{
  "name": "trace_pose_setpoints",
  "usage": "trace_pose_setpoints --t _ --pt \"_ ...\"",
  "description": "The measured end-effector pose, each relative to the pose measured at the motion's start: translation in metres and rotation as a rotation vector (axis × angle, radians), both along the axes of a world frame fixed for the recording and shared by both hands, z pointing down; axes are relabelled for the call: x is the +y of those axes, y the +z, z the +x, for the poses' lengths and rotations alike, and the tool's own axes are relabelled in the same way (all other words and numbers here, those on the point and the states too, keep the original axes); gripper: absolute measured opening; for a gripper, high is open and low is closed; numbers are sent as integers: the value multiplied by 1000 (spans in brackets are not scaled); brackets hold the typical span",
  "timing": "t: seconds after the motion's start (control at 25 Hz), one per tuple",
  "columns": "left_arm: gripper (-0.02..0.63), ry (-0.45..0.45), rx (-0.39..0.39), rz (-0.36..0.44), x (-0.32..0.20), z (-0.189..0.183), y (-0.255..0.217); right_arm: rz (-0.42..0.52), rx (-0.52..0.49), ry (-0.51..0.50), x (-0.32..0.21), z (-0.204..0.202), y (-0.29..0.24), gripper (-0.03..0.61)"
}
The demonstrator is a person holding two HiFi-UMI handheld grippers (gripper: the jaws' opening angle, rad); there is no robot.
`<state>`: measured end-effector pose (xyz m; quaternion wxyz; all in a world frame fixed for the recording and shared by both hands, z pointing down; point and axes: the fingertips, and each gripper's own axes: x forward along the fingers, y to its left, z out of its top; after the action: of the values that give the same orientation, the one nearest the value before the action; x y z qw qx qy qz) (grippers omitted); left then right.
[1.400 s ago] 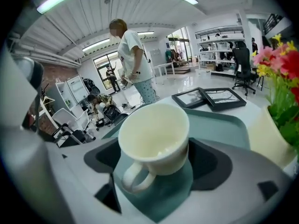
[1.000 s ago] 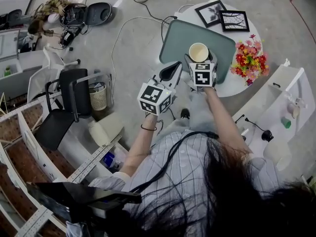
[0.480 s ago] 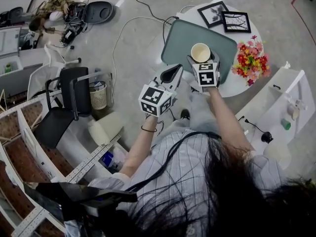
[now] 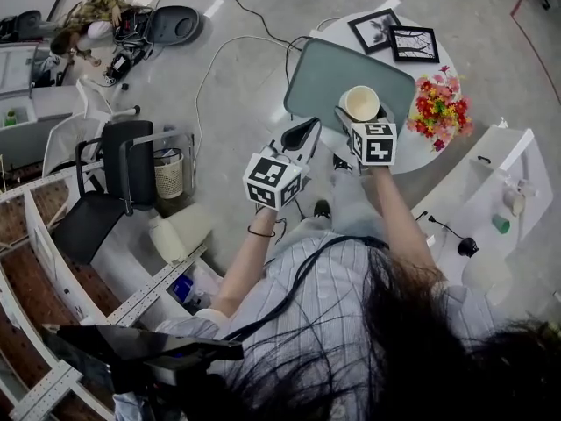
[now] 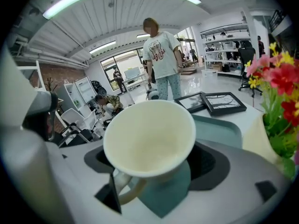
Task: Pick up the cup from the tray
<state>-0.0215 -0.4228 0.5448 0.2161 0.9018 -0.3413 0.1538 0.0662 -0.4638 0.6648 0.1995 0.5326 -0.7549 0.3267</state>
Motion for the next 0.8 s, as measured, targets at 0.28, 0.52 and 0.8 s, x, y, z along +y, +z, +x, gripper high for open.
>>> trace_pose_setpoints --t 0.28,0.52,0.8 --pt "14 -17 7 27 16 -10 -9 54 -64 -45 12 -14 -50 420" --pt "14 -28 19 42 37 -23 -19 77 -88 -62 31 -28 -83 420" --pt "14 -52 70 80 62 -38 -41 107 -69 -80 66 -40 -112 420"
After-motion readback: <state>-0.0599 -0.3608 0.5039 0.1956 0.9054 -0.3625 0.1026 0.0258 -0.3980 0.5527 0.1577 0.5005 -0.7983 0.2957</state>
